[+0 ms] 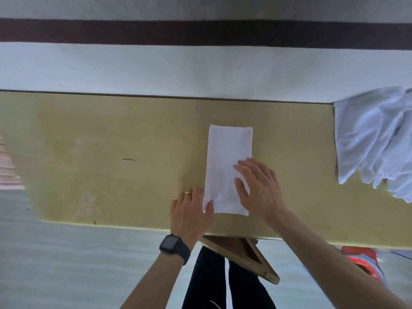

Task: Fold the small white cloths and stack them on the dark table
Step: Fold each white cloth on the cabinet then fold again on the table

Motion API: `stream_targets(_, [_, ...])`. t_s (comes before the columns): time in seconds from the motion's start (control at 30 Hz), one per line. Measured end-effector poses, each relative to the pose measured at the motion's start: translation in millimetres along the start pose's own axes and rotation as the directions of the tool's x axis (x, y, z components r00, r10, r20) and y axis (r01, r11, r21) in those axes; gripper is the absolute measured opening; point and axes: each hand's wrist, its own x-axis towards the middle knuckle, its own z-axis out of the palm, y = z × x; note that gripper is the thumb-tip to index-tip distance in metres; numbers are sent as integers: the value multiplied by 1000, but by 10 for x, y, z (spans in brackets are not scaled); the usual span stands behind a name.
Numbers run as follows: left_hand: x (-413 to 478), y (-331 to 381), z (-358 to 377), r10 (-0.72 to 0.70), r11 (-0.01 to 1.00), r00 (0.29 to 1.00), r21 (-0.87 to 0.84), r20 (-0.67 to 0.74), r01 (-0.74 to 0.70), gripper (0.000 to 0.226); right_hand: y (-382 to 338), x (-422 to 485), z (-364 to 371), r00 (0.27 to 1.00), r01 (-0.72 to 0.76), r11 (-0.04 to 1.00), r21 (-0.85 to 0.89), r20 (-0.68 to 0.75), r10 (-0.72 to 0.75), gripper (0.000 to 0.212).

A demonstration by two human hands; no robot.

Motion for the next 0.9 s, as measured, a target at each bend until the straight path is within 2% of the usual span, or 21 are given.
stream_targets(0.03, [-43, -39, 43, 118, 993, 988, 19, -96, -117, 38, 0, -213, 21, 999, 42, 999, 7, -7, -42, 36])
stream_targets(0.07, [-81, -101, 108, 272, 962, 947, 44, -173, -268, 41, 2, -422, 48, 996, 88, 996, 9, -1, -88, 39])
stream_targets(0.13, [-143, -253, 204, 538, 843, 828, 79, -162, -532, 44, 15, -769, 103, 988, 150, 989, -2, 49, -149, 52])
stream_targets(0.17, [-180, -328, 246, 611, 792, 782, 88, -121, -605, 47, 17, -904, 125, 984, 159, 987, -21, 87, -157, 60])
stream_targets(0.27, [-321, -505, 365, 685, 724, 729, 130, -19, -677, 53, 23, -1198, 215, 972, 187, 980, -72, 157, -174, 69])
stream_targets(0.37, [-489, -546, 388, 760, 646, 649, 154, -40, -747, 33, 50, -1375, 315, 973, 229, 969, -95, 62, -224, 46])
stream_targets(0.4, [-523, -530, 369, 764, 642, 642, 147, -55, -752, 37, 52, -1403, 335, 973, 230, 969, -94, 16, -230, 38])
stream_targets(0.47, [-555, -486, 339, 747, 664, 662, 127, -61, -737, 41, 61, -1421, 347, 973, 226, 971, -72, -38, -229, 29])
stream_targets(0.57, [-543, -465, 345, 730, 683, 678, 84, -86, -725, 42, 85, -1372, 305, 970, 237, 971, -21, -56, -238, 30])
stream_targets(0.63, [-545, -478, 337, 713, 697, 691, 18, -115, -716, 35, 125, -1354, 266, 963, 262, 965, 20, -69, -260, 27])
stream_targets(0.7, [-551, -480, 290, 655, 741, 747, -93, -115, -665, 21, 143, -1330, 222, 966, 256, 960, 110, -48, -252, 21])
stream_targets(0.77, [-518, -395, 139, 536, 806, 841, -249, -78, -537, 14, 134, -1245, 128, 982, 182, 958, 223, 4, -188, 19])
stream_targets(0.83, [-412, -273, -116, 349, 869, 932, -405, 95, -284, 16, 75, -1092, -41, 993, 31, 936, 351, 93, -68, 17])
stream_targets(0.9, [-218, -174, -353, 206, 854, 951, -516, 230, -60, 16, -5, -840, -241, 971, -211, 853, 477, 200, 129, 15])
